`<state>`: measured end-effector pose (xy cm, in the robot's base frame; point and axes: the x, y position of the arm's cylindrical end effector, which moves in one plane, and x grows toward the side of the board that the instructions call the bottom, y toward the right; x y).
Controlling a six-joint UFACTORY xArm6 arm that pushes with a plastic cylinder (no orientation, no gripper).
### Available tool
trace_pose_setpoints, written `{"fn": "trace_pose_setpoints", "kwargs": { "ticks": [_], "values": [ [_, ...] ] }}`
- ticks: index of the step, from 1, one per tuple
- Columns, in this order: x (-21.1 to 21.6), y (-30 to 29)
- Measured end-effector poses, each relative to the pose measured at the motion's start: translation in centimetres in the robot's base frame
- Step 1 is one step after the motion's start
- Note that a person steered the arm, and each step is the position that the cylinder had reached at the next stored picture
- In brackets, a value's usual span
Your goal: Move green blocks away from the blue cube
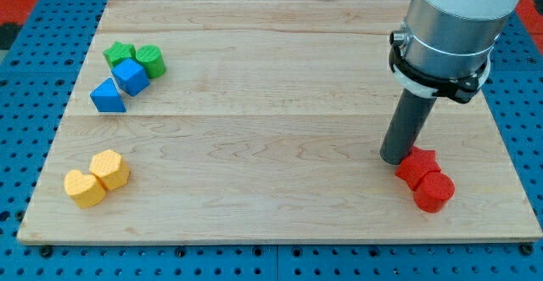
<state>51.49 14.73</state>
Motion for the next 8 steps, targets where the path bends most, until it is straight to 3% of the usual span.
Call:
{"fn": "trace_pose_setpoints", "kwargs": {
  "ticks": [2,4,6,8],
  "values": [
    [0.1,-1.2],
    [-7.2,-14.9],
    [-3.7,-27.2],
    [-7.3,-32.6]
  ]
}}
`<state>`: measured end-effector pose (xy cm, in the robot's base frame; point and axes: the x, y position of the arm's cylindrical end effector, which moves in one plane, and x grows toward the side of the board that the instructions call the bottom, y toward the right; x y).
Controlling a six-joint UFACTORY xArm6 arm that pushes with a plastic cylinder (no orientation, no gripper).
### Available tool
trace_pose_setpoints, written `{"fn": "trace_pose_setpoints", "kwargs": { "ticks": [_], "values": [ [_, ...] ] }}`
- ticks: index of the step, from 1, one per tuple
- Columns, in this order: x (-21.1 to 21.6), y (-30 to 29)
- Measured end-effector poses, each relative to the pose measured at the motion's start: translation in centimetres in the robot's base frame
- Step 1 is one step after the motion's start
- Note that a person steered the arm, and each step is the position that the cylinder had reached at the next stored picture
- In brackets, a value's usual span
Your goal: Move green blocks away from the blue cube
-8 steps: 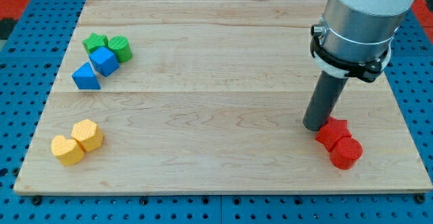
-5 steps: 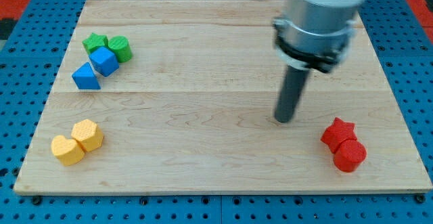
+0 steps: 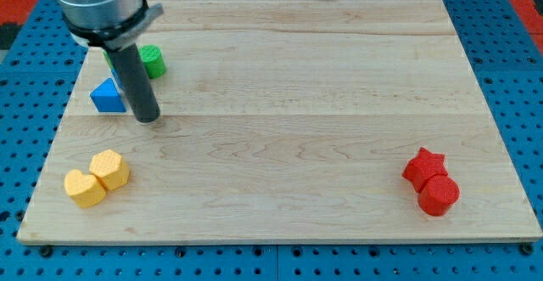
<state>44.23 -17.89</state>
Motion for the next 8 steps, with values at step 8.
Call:
{"fn": "trace_pose_setpoints", "kwargs": {
  "ticks": [8],
  "values": [
    [-8.8,-4.0]
  ]
}}
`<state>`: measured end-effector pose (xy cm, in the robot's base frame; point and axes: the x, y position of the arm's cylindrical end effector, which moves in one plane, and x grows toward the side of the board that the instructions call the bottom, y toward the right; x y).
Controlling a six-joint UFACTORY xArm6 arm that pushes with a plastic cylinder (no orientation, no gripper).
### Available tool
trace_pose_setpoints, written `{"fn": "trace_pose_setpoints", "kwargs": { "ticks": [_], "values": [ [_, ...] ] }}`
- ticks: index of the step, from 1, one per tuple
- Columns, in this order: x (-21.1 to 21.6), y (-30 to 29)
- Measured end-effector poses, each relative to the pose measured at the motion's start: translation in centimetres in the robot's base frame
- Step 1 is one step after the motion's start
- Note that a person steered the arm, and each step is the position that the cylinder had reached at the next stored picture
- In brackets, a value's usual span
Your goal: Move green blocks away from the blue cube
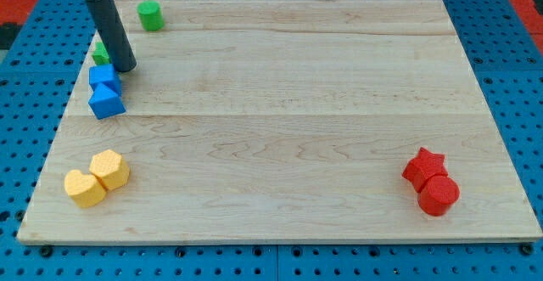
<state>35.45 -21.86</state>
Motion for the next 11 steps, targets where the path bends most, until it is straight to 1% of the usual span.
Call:
{"fn": "trace_pose_setpoints", "kwargs": {
  "ticks": [1,2,3,5,7,8,9,10,11],
  "values": [
    [-0.5,0.1],
    [-3.9,0.0],
    [-3.7,0.0],
    [0.0,0.0],
    [2.6,-0.4],
    [1.4,-2.0],
    [-2.9,-2.0],
    [-1.3,-2.1],
    [-0.7,-5.3]
  ]
}}
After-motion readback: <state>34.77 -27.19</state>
